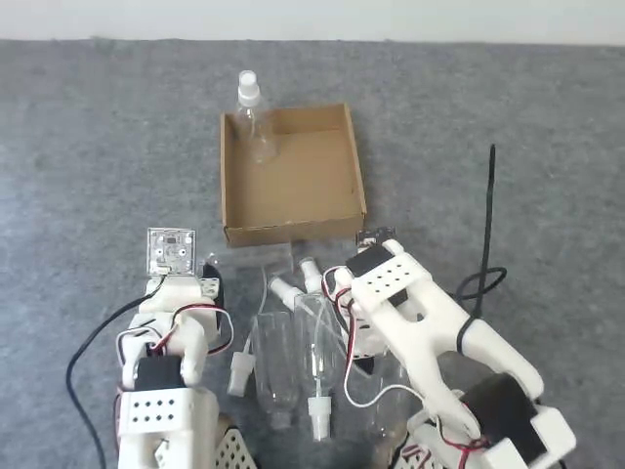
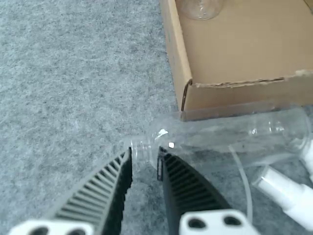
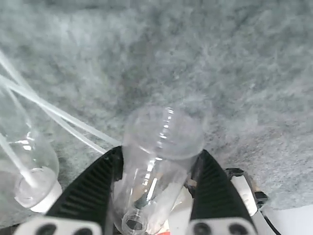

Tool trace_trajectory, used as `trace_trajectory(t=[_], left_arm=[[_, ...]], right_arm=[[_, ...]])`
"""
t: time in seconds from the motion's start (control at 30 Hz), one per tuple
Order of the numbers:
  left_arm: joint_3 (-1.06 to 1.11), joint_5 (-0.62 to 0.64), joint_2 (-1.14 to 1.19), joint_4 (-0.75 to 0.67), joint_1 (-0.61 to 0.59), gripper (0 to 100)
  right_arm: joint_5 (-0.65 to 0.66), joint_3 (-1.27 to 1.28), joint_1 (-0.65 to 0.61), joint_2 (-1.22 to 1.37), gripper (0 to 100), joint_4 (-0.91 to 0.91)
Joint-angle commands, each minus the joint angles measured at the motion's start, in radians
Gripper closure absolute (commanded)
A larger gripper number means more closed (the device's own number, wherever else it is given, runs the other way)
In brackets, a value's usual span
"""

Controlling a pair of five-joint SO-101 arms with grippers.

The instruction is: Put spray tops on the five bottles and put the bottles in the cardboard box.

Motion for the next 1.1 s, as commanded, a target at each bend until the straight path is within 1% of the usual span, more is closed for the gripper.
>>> trace_trajectory(t=[0.0,0.17,0.33,0.9,1.0,1.07], left_arm=[[-0.010,-0.008,-0.025,0.005,-0.003,92],[-0.010,-0.008,-0.025,0.005,-0.003,92],[-0.010,-0.008,-0.025,0.005,-0.003,92],[-0.010,-0.008,-0.025,0.005,-0.003,92],[-0.010,-0.008,-0.025,0.005,-0.003,92],[-0.010,-0.008,-0.025,0.005,-0.003,92]], right_arm=[[0.002,-0.075,0.031,0.035,99.1,0.030],[0.002,-0.232,0.074,0.035,99.2,0.226],[0.002,-0.344,0.124,0.035,99.2,0.312],[-0.008,-0.551,0.371,0.045,99.2,0.303],[-0.008,-0.555,0.421,0.045,99.2,0.249],[-0.041,-0.555,0.452,0.045,99.2,0.211]])
